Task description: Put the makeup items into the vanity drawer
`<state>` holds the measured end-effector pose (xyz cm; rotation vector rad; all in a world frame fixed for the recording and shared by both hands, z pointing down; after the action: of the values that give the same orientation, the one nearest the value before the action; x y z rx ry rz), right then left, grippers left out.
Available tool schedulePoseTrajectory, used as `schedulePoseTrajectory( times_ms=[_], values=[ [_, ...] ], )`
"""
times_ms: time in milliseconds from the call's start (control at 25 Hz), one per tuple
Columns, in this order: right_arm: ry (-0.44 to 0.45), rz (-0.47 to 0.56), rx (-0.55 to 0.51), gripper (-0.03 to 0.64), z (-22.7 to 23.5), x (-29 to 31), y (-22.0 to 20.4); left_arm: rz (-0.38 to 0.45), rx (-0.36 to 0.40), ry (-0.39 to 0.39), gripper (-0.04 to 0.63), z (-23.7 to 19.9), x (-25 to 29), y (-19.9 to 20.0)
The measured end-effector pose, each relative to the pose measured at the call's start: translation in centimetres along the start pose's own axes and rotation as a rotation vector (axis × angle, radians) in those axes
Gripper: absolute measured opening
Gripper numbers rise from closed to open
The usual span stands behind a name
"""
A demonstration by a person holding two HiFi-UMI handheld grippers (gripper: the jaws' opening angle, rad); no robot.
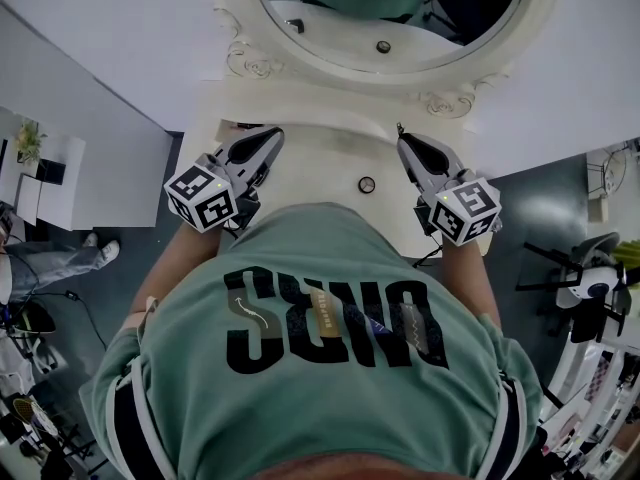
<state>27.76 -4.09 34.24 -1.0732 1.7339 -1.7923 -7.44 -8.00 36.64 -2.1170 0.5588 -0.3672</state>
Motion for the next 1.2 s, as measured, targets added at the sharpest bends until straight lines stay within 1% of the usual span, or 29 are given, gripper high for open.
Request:
schedulePoseTrajectory(
  times_ms=[400, 600, 920, 1200],
  values=[
    [0.023, -0.02, -0.004, 0.037, -0.4, 0.0, -0.6, -0.047, -0.03, 0.018, 0.003, 0.1, -0.1, -1.2],
    [0.045, -0.036, -0.005, 0.037, -0.7, 0.5, -0.8, -0.054, -0.043, 0.031, 0.003, 0.0, -0.7, -1.8],
    [0.12, -0.086, -0.012, 0.037, -1.9, 3.0, -1.1, -0.029, -0.085, 0.069, 0.003, -0.7, -2.5, -2.8],
    [0.212, -0.151, -0.017, 0.037, -4.0, 7.5, -1.8, 0.002, -0.149, 0.136, 0.003, -2.8, -6.4, -4.1]
  ],
)
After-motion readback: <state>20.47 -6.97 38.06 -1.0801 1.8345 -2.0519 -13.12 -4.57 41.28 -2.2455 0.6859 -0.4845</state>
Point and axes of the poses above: the fingertips, and each gripper's own axes: x forward along the fingers, z to its right, y out of its top, the point moved 10 cm from there along -x, backward along the fingers, and after that the axes turned 12 degrees about -x, right-handed, at the moved point
